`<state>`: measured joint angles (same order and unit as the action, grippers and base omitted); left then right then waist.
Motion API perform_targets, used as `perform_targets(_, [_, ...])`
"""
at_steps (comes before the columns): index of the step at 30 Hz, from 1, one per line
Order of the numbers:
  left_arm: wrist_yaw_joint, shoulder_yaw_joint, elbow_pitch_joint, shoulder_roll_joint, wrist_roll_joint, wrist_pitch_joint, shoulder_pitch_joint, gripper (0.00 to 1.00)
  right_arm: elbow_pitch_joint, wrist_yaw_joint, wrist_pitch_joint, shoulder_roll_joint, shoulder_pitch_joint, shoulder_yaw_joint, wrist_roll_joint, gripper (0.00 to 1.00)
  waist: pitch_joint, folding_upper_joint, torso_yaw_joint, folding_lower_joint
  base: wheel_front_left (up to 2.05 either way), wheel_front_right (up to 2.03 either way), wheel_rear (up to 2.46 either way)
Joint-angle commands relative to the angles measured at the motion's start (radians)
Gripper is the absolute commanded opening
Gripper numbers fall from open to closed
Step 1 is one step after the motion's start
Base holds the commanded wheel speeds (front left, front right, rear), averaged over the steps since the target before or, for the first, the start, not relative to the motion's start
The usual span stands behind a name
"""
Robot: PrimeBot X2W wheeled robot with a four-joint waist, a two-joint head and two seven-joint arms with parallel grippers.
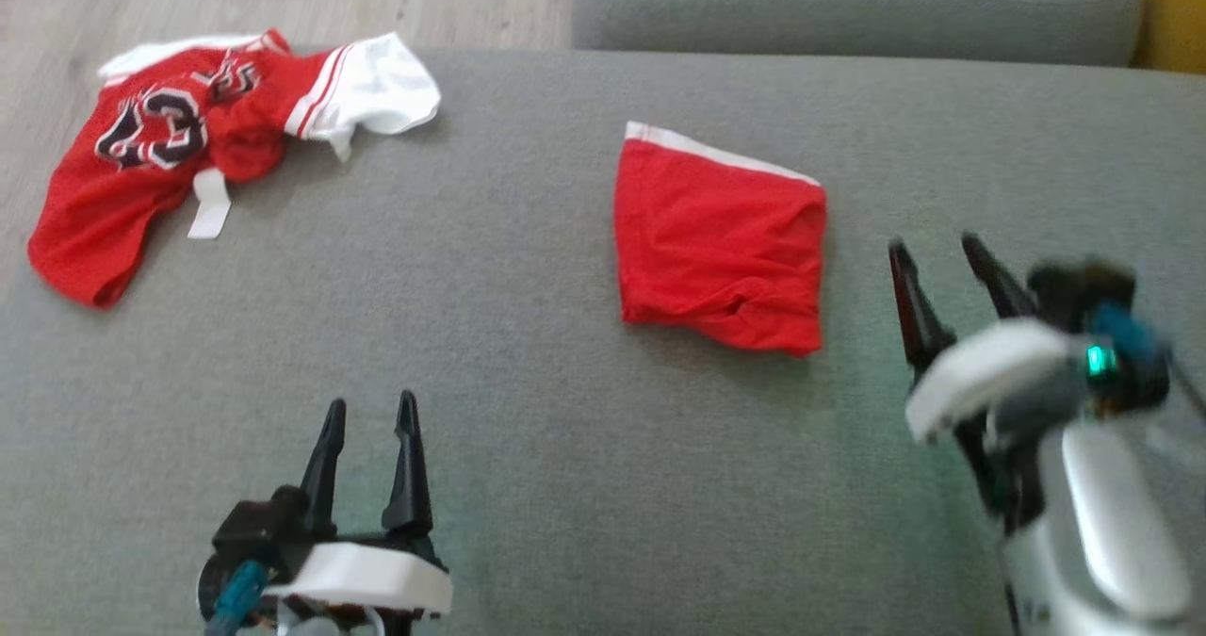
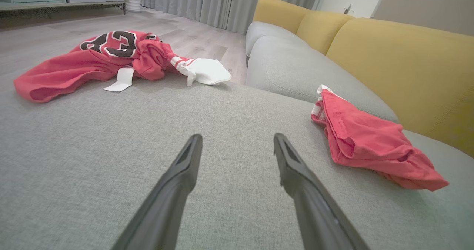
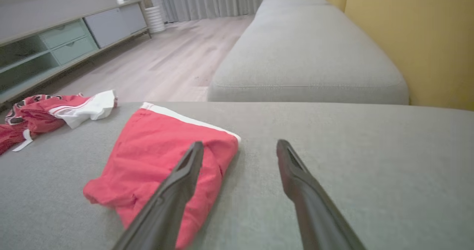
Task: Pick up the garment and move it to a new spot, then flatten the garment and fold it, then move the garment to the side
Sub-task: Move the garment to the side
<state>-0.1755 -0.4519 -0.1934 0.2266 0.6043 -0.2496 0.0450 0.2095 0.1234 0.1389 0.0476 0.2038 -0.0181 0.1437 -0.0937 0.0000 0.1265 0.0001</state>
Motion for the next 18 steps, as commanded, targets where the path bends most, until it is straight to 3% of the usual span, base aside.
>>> perform_targets(1, [0.001,0.042,0.031,-0.001,-0.015,-0.012,0.05,1.0,-0.003,0.007,0.069,0.003,0.089,-0.011,0.017,1.0,-0.023,0.0,0.022,-0.0001,0.0,0.0,0.0])
perform_targets(6, [0.01,0.05,0.033,-0.024,-0.025,-0.012,0.062,1.0,0.097,0.007,0.209,0.003,0.223,0.026,0.016,1.0,-0.056,0.0,0.059,-0.0001,0.0,0.0,0.0])
perform_targets(18, [0.044,0.088,0.024,-0.07,-0.061,-0.012,0.086,1.0,0.299,0.007,0.353,0.005,0.369,0.054,0.007,1.0,-0.138,0.0,0.126,-0.0001,0.0,0.0,0.0])
